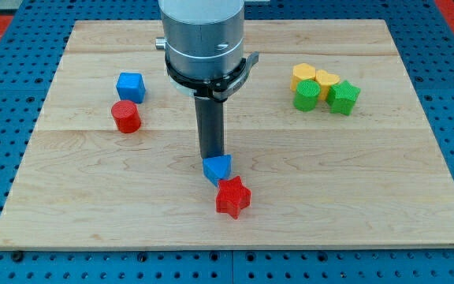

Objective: Push the hexagon and green circle towards the bottom side of the board

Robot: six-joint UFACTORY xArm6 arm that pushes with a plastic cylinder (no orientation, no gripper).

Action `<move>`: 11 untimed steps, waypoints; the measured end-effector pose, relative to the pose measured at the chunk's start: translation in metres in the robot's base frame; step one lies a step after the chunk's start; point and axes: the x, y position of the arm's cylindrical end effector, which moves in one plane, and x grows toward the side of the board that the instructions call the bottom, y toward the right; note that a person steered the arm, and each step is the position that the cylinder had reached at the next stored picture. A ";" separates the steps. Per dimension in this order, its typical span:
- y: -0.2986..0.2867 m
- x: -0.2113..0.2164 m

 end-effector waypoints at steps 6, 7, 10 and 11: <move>0.022 -0.166; 0.080 -0.198; 0.132 -0.139; 0.132 -0.099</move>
